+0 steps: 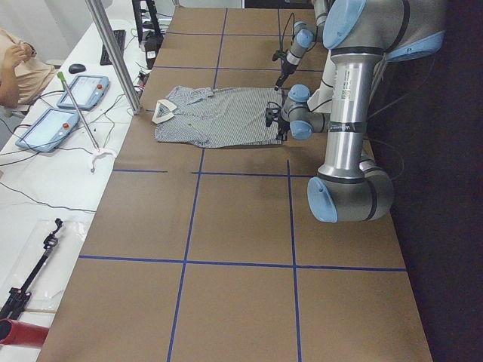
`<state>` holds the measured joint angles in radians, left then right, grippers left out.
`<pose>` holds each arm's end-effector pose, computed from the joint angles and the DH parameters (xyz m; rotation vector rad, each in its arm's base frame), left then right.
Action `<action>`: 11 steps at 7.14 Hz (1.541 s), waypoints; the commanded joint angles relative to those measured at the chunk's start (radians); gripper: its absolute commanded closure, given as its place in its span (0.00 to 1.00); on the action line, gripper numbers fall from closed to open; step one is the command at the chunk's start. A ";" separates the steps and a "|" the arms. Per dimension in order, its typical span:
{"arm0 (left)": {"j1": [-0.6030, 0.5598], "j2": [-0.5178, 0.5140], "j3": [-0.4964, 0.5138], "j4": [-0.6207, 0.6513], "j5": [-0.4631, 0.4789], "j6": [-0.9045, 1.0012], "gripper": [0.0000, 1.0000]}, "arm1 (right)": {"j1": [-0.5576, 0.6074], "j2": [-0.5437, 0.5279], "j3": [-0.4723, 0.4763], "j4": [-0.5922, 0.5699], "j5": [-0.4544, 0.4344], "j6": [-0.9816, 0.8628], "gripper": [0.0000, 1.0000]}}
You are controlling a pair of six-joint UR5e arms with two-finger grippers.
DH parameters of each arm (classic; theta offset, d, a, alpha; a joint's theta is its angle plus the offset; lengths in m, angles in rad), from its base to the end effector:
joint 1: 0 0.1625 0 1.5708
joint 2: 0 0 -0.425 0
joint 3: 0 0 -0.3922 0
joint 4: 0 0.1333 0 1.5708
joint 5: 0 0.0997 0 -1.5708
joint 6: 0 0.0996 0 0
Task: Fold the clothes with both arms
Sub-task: 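Grasp the hem corners nearest the robot with both grippers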
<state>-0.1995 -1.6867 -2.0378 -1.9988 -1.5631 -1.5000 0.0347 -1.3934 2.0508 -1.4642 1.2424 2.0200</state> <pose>0.4772 -0.2333 0.3372 0.1433 1.0014 -0.1214 -0.5166 -0.1835 0.3403 0.1520 -0.8168 0.5816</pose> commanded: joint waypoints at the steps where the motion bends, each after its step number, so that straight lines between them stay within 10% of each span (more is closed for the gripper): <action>1: 0.000 -0.001 0.001 0.000 0.000 0.000 1.00 | -0.002 0.002 -0.006 -0.001 -0.014 0.000 0.52; 4: 0.000 -0.001 0.001 0.000 0.000 0.000 1.00 | -0.001 0.010 -0.015 0.002 -0.015 0.003 1.00; 8: -0.011 0.011 -0.103 0.040 -0.052 0.009 1.00 | 0.046 -0.054 0.197 -0.049 0.009 -0.009 1.00; 11: -0.044 -0.101 -0.516 0.587 -0.200 0.018 1.00 | 0.149 -0.030 0.614 -0.478 0.225 -0.027 1.00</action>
<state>-0.2201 -1.7172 -2.3939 -1.6466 -1.6946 -1.4885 0.1336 -1.4412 2.5066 -1.7773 1.3741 2.0060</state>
